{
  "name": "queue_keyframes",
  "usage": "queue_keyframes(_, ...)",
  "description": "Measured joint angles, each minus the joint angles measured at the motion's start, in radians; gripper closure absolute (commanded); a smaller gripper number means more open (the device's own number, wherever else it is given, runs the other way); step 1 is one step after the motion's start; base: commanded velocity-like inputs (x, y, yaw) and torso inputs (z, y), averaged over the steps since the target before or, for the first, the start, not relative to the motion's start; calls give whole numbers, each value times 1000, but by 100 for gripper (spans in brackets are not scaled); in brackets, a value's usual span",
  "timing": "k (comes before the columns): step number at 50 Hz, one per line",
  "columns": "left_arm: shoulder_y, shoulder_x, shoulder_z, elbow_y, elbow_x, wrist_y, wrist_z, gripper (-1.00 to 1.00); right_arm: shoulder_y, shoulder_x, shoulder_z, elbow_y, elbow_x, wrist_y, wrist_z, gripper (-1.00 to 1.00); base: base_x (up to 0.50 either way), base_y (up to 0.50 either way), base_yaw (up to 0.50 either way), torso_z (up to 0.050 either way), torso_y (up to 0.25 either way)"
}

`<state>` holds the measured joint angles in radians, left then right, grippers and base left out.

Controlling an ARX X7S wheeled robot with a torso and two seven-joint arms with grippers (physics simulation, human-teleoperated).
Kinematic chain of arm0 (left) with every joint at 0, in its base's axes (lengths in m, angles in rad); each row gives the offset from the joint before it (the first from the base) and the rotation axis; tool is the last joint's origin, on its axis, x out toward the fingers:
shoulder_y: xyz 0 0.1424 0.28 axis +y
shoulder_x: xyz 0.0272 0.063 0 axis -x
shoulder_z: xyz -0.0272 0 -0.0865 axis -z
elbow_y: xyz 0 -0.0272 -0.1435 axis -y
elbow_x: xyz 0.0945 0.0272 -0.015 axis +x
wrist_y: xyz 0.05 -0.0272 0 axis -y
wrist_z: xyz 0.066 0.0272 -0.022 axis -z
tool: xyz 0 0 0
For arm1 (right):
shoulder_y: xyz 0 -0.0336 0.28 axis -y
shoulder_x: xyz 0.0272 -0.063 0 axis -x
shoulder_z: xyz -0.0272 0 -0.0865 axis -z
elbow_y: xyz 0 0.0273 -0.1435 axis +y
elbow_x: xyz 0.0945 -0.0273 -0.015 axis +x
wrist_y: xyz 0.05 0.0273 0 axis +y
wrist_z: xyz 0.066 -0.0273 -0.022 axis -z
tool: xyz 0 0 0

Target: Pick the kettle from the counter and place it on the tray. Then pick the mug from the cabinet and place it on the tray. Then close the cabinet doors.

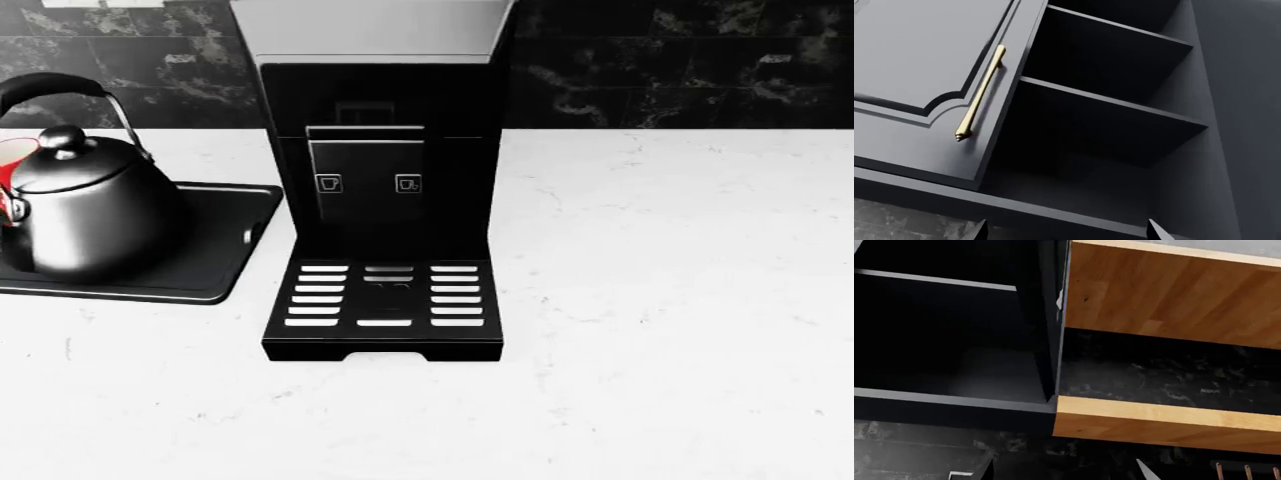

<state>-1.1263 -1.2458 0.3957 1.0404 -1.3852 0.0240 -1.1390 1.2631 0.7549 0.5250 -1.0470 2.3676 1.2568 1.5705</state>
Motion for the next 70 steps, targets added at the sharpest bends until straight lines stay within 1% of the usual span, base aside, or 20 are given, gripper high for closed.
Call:
queue_keyframes(4,5,-3,6,1,7,6,-1,-100,5,11,-8,1,-11,6,0,-100,0,0,0,0,0)
queue_keyframes(8,8,-9,10,1,11,14,-2,-100,26,63,-55,0,-42,-26,0,-100,0,0,0,0,0)
queue_keyframes(16,16,-30,22,3,22,40,-2,-100,96,251,-202,17,-113,-163,-4,-100,0,0,0,0,0)
queue_keyframes(22,23,-48,40,4,33,68,0,-100,211,396,-357,47,-172,-229,-6,-100,0,0,0,0,0)
queue_keyframes(25,27,-57,49,4,40,82,0,-100,266,457,-412,66,-197,-246,-18,-100,0,0,0,0,0)
queue_keyframes(29,34,-68,59,2,47,100,1,-100,284,514,-407,91,-226,-250,-52,-100,0,0,0,0,0)
queue_keyframes(35,37,-77,72,1,55,117,1,-100,304,557,-359,134,-259,-230,-143,-100,0,0,0,0,0)
queue_keyframes(39,36,-81,80,0,58,125,0,-100,386,569,-399,169,-286,-220,-207,-100,0,0,0,0,0)
queue_keyframes(43,36,-85,87,0,60,134,0,-100,537,545,-492,220,-301,-185,-241,-100,0,0,0,0,0)
queue_keyframes(47,40,-94,94,0,64,147,1,-100,702,486,-587,287,-311,-141,-261,-100,0,0,0,0,0)
queue_keyframes(50,43,-100,100,0,68,156,2,-100,803,414,-624,347,-321,-88,-264,-100,0,0,0,0,0)
queue_keyframes(54,50,-110,109,0,76,173,4,-100,899,286,-618,432,-345,20,-256,-100,0,0,0,0,0)
queue_keyframes(57,58,-119,116,0,83,187,5,-100,945,199,-607,482,-395,98,-267,-100,0,0,0,0,0)
queue_keyframes(62,73,-134,124,-1,95,212,8,-100,986,77,-615,518,-445,170,-350,-100,0,0,0,0,0)
queue_keyframes(66,85,-147,129,-2,104,232,10,-100,1006,-11,-633,545,-506,203,-437,-100,0,0,0,5,0)
queue_keyframes(70,96,-157,134,-2,112,249,12,-100,1017,-93,-660,571,-599,222,-557,-100,0,0,0,3,3)
